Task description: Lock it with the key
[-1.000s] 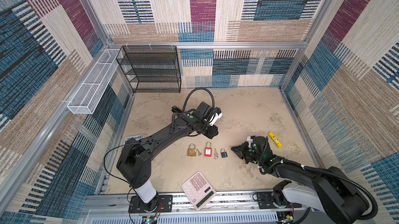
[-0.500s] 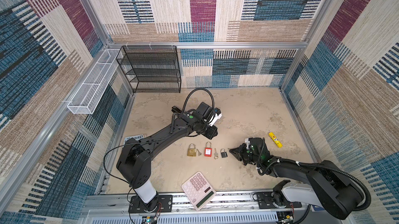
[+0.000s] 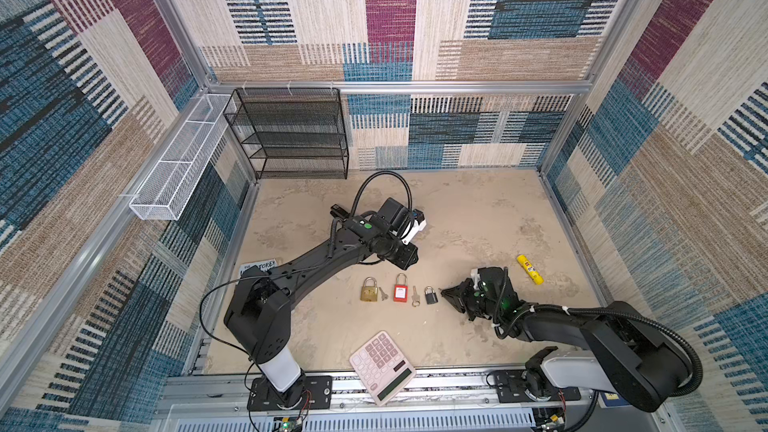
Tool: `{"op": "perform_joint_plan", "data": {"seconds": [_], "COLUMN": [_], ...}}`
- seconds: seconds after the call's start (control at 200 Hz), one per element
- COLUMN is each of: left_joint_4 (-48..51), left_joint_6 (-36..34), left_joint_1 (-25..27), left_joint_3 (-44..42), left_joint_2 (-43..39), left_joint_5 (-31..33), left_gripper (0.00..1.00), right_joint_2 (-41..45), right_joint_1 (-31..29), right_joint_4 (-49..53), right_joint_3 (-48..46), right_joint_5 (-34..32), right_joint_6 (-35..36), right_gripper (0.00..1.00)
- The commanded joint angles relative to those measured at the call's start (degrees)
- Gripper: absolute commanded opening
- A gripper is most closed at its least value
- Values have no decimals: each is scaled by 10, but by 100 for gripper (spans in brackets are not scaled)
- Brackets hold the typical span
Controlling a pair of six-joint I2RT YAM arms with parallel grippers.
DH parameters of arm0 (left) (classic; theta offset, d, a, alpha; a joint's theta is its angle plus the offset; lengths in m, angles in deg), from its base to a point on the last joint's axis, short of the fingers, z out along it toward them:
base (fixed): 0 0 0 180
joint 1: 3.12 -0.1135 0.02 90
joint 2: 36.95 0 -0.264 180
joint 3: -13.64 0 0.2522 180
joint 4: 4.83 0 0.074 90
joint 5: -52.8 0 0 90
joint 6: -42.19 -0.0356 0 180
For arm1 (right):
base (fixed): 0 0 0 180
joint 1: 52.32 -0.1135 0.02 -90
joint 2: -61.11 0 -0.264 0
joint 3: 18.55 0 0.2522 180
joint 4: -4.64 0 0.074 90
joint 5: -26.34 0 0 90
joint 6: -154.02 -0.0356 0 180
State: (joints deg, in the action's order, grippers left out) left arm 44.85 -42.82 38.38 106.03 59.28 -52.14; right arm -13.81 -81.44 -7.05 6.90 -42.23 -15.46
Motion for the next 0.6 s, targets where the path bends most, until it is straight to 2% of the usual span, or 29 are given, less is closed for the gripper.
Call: {"op": "perform_joint_plan", "data": {"seconds": [0.0,0.285,0.471,0.546,0.596], "left_joint_4": [6,6,9,9,9], "left_joint_6": [-1,-1,-2,1,3], "left_joint_1": [0,-2,-3,-4,-5], "left_joint_3": [-1,-3,-3,-4,-5], "left_joint_2": [-6,-9,-11,-13,-15], "left_joint_5": [9,10,11,11,10], "left_gripper": [30,30,31,31,31], "right_joint_2": [6,20,38,49,60], "right_joint_1": [-1,-1,-1,-1,-1], "right_joint_4": [-3,57,121,156,190], "right_joint_3": [-1,20,38,49,64], "right_joint_5": [1,-8,-28,-43,-64], "right_joint_6": [-19,-4,-2,4,18], "right_gripper": [20,39,73,99,99]}}
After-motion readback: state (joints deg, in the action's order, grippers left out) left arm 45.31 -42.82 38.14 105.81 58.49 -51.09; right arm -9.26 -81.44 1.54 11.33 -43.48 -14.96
